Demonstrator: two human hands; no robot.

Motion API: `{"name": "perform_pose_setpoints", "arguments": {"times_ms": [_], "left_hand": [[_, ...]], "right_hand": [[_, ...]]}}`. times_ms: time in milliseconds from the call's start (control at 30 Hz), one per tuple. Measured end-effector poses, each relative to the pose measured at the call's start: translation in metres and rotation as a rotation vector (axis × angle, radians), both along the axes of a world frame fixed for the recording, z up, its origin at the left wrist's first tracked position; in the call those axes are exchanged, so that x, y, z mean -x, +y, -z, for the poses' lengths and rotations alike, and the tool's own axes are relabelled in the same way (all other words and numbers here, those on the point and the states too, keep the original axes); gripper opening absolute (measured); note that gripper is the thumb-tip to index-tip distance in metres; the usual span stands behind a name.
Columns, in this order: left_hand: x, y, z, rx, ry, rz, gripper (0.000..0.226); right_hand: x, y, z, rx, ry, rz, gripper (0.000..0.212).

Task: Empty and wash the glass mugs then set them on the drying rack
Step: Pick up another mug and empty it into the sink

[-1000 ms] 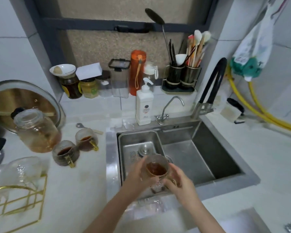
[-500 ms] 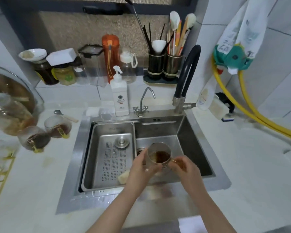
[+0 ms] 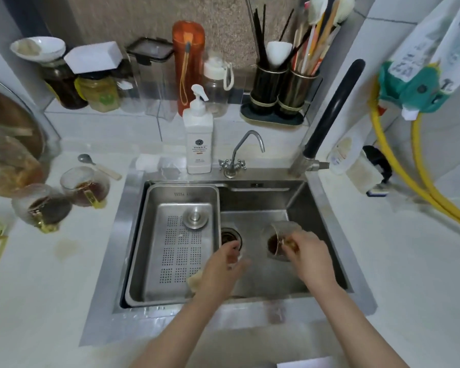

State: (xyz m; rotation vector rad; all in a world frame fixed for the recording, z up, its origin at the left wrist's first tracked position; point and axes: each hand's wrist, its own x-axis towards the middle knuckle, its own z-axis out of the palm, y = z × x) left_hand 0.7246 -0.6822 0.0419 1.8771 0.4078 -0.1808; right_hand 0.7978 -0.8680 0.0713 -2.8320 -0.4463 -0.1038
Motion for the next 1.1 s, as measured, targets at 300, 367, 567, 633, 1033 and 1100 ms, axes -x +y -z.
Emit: {"name": "perform_pose_setpoints", "arguments": {"times_ms": [300, 367, 567, 633, 1033, 1100], "left_hand": [[-0.021, 0.016, 0.008, 0.112, 0.071, 0.033, 0.051], [-0.024, 0.017, 0.009, 0.112, 0.066, 0.043, 0.05], [-0.031, 0.016, 0.003, 0.096, 0.055, 0.063, 0.049], [-0.035, 0.013, 0.001, 0.107, 0.056, 0.057, 0.048], [-0.048, -0.019, -0.006, 0.118, 0.045, 0.011, 0.047], [-0.048, -0.023, -0.005, 0.079, 0.036, 0.012, 0.044]], "right_hand": [[-0.013, 0.012, 0.005, 0.254, -0.168, -0.069, 0.018], [-0.013, 0.011, 0.004, 0.23, -0.209, -0.083, 0.017], [-0.018, 0.001, -0.004, 0.15, -0.313, -0.108, 0.018], [-0.02, -0.003, -0.008, 0.108, -0.357, -0.126, 0.019], [-0.041, -0.037, -0.008, 0.253, -0.517, -0.42, 0.037], [-0.042, -0.043, -0.004, 0.262, -0.516, -0.448, 0.038]]}}
